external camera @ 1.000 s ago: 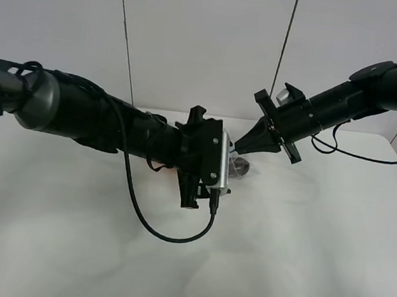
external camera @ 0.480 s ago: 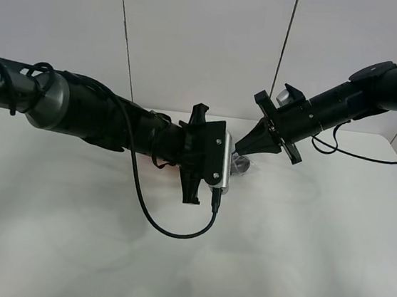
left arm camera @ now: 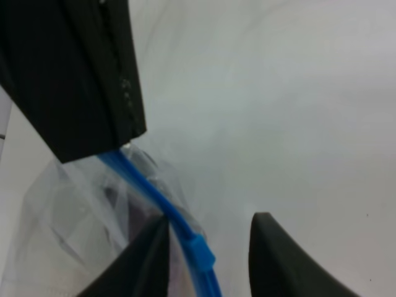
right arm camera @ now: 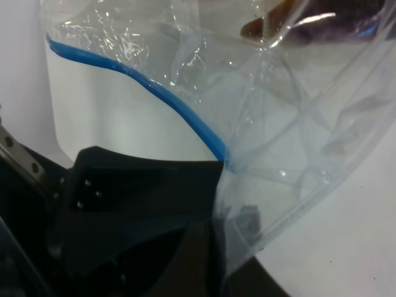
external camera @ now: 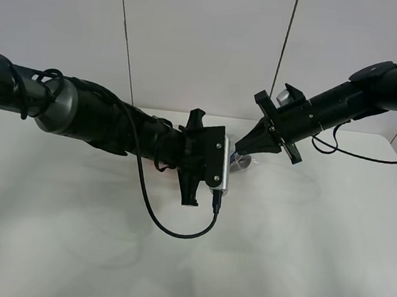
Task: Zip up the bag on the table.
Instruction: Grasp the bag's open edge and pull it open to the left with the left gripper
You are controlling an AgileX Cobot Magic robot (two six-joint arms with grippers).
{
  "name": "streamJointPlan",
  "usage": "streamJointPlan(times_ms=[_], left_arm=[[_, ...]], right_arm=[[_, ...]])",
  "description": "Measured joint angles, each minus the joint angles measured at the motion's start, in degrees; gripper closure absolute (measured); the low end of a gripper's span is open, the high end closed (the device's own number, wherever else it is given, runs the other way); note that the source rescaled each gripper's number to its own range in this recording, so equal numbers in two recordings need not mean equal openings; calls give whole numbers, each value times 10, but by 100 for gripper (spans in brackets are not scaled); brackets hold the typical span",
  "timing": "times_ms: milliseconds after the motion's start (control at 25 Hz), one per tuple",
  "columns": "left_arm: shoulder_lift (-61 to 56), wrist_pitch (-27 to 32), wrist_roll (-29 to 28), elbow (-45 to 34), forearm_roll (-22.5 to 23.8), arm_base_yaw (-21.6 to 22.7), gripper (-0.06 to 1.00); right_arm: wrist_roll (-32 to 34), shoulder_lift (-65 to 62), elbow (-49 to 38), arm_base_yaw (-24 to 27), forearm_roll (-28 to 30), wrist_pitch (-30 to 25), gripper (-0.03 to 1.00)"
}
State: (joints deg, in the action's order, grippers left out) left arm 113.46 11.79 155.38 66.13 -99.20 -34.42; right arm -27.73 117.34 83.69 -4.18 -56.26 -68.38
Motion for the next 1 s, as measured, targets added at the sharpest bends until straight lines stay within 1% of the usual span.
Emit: streamJointPlan(times_ms=[80,160,320,360,600,1000], left_arm=[[0,0,-2,0,0,0,62],[0,-1,-7,0,0,0,67],[0,-6,-28,1,0,1,87],[0,-7,-32,1,0,1,90],[0,-12,-43,2,0,1,91],[-1,-66,-43,4,0,2,92]], right_arm=[[0,0,0,0,0,0,96],[0,0,0,0,0,0,96],[0,0,0,0,0,0,96],[0,0,0,0,0,0,96],[0,0,0,0,0,0,96],[0,5,0,0,-1,15,96]])
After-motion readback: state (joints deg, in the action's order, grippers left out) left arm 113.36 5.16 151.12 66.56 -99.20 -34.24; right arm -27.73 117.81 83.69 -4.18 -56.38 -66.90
